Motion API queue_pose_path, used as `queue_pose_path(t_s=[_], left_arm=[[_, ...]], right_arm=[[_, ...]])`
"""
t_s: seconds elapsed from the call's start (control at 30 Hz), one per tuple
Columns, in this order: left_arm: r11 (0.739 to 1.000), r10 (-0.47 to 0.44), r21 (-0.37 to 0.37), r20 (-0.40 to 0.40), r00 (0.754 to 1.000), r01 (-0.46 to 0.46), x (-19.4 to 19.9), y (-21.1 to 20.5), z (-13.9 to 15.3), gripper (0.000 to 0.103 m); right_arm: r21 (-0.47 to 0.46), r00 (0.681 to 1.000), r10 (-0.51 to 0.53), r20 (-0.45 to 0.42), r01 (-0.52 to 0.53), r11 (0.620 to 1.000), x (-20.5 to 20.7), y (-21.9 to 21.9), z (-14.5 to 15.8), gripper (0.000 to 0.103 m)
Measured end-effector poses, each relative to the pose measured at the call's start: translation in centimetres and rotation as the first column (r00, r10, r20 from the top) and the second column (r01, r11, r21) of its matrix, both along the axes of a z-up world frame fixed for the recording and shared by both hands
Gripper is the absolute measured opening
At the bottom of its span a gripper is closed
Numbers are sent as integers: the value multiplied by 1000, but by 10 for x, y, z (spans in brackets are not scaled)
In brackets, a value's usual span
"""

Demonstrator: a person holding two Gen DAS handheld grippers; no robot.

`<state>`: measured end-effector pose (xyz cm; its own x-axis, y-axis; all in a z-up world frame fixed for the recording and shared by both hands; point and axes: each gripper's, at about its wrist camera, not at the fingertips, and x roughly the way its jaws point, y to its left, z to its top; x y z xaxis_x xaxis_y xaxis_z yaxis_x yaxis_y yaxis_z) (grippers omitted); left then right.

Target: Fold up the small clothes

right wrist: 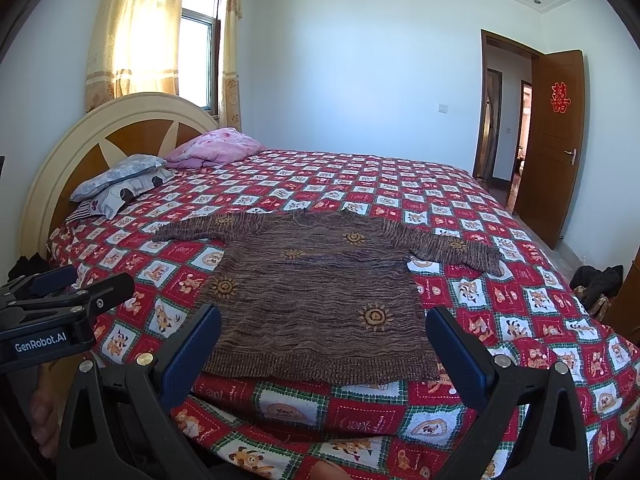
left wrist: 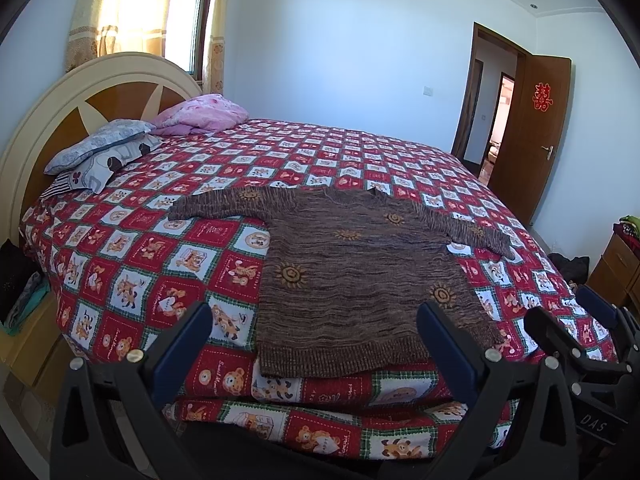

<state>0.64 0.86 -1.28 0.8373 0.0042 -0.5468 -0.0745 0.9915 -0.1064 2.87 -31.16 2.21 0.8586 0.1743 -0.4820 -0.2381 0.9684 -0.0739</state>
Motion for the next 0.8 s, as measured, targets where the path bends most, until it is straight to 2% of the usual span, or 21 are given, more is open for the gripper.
queue_pose_path(t_s=[0.57,0.8], left_arm=[[1000,1,-8,-32,999,-1,0,-1,-13,103],[999,21,26,-34,999,-20,24,8,-9,103]], right_arm=[[-2,1000,28,-7,-28,1000,3,0,-4,102],[19,1000,15,-15,-15,1000,21,-9,-12,102]])
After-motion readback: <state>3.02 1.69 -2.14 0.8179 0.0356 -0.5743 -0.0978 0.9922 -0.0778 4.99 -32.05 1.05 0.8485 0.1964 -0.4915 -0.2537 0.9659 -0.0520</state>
